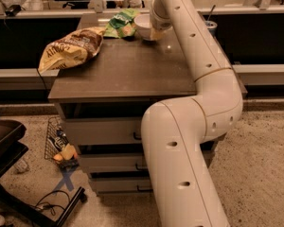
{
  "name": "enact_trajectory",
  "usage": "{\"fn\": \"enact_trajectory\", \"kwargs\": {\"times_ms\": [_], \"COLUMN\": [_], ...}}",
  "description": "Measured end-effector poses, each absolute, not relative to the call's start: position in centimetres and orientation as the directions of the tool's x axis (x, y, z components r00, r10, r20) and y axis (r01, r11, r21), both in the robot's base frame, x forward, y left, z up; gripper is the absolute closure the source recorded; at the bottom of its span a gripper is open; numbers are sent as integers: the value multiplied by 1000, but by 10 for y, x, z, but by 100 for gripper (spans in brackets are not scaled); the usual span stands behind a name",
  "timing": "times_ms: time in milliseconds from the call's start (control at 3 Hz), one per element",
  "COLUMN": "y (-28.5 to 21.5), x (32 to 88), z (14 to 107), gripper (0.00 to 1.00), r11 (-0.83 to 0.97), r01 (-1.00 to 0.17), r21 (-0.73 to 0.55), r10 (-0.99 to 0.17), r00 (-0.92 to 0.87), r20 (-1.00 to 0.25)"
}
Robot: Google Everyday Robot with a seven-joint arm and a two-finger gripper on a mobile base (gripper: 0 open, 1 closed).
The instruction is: Move white bowl near green rice chip bag
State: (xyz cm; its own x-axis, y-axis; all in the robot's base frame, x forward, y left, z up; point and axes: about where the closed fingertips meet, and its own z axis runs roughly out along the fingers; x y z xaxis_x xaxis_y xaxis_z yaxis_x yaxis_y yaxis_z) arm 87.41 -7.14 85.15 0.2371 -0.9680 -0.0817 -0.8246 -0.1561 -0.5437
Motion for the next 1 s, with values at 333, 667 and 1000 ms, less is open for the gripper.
{"fn": "enact_trajectory", "kwargs": {"times_ms": [333, 667, 1000], "y": [-71, -77, -77], "x": [879, 881, 881], "z": [827, 819, 821], "gripper": [100, 100, 82], "r11": [-120, -107, -107], "r01": [-849, -860, -860], "r21": [-515, -499, -498], "r10": [-977, -987, -987], "r00": [194, 152, 152], "r20": [-92, -51, -50]}}
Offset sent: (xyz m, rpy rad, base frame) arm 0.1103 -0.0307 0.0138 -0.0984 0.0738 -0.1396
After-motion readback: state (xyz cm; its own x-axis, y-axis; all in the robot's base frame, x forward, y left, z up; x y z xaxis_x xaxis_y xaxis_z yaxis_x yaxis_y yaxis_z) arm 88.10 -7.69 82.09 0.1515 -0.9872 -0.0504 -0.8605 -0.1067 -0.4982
